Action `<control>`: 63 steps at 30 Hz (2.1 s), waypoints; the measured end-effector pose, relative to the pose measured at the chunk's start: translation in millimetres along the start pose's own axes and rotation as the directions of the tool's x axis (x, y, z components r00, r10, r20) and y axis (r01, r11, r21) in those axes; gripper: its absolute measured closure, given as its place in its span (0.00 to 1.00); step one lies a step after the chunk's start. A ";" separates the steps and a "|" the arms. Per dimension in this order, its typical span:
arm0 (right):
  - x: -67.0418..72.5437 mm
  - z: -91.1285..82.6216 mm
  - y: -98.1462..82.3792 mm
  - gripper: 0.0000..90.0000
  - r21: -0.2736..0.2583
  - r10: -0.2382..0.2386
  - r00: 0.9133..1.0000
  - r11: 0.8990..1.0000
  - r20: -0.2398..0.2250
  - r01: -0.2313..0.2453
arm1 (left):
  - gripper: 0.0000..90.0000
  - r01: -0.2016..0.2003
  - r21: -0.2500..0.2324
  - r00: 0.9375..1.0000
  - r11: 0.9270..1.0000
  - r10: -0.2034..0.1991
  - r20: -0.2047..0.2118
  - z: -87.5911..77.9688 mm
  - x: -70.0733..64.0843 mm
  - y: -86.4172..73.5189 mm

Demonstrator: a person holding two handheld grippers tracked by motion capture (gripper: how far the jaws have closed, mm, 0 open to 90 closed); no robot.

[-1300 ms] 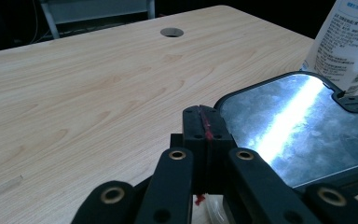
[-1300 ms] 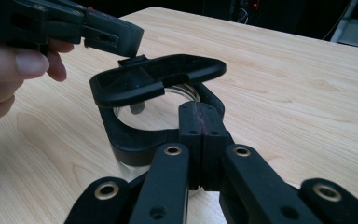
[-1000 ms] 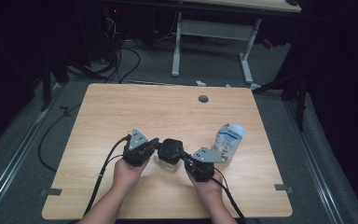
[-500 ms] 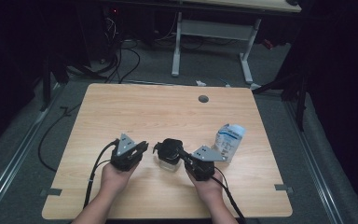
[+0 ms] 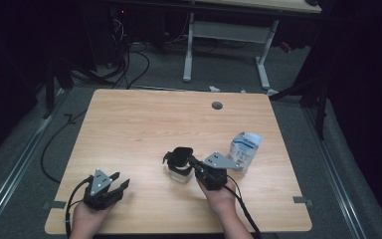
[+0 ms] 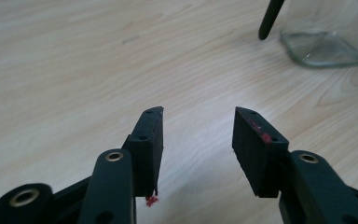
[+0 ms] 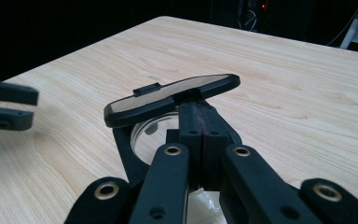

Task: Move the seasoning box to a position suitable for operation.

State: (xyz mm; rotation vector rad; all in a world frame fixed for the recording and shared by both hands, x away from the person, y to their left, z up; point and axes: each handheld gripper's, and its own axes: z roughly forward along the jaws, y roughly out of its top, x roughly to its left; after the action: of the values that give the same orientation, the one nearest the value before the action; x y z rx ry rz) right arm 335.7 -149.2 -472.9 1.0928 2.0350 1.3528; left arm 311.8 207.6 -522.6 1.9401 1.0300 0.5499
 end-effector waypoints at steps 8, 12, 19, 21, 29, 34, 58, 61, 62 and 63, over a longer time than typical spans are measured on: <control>2.3 3.4 6.9 1.00 0.002 0.006 1.000 1.000 -0.004 -0.006 | 0.57 0.062 0.034 0.998 0.997 -0.063 0.027 3.5 14.8 -4.7; 3.0 6.6 11.6 1.00 -0.010 0.007 1.000 1.000 -0.009 -0.007 | 0.57 0.076 0.008 0.997 0.997 -0.076 0.022 -1.1 18.3 -4.0; 6.1 13.5 19.1 1.00 -0.016 0.005 1.000 1.000 -0.019 -0.005 | 0.57 0.100 -0.001 0.995 0.995 -0.100 0.027 -3.4 22.2 -4.9; 7.6 16.1 21.7 1.00 -0.015 -0.003 1.000 1.000 -0.023 0.003 | 0.57 0.098 -0.009 0.995 0.995 -0.098 0.023 -4.7 21.8 -4.2; 12.7 25.8 30.4 1.00 -0.028 -0.011 0.999 1.000 -0.038 0.010 | 0.57 0.091 -0.014 0.995 0.996 -0.091 0.035 -5.0 21.1 -4.7; 15.2 33.9 35.0 1.00 -0.026 -0.006 0.999 1.000 -0.044 0.005 | 0.57 0.097 -0.024 0.995 0.995 -0.096 0.038 -6.9 22.8 -4.4; 22.2 59.0 42.7 0.99 0.026 -0.016 0.998 1.000 -0.055 0.017 | 0.56 0.114 -0.030 0.992 0.993 -0.112 0.051 -9.7 27.4 -5.5; 22.9 60.0 42.6 0.99 0.032 -0.019 0.998 0.999 -0.053 0.021 | 0.57 0.113 -0.028 0.992 0.993 -0.111 0.053 -9.6 27.5 -5.7; 23.0 60.0 42.5 0.99 0.032 -0.019 0.998 0.999 -0.053 0.021 | 0.56 0.114 -0.029 0.992 0.993 -0.112 0.053 -9.4 27.5 -5.7; 23.1 59.9 42.4 0.99 0.034 -0.020 0.998 0.999 -0.053 0.021 | 0.57 0.113 -0.028 0.992 0.993 -0.111 0.054 -9.3 27.5 -5.7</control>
State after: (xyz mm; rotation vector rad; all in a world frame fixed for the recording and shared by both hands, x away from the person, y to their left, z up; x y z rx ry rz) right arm 381.5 -89.3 -457.7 1.0582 2.1088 1.3551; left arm 318.2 236.4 -522.6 1.8474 1.0837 0.4475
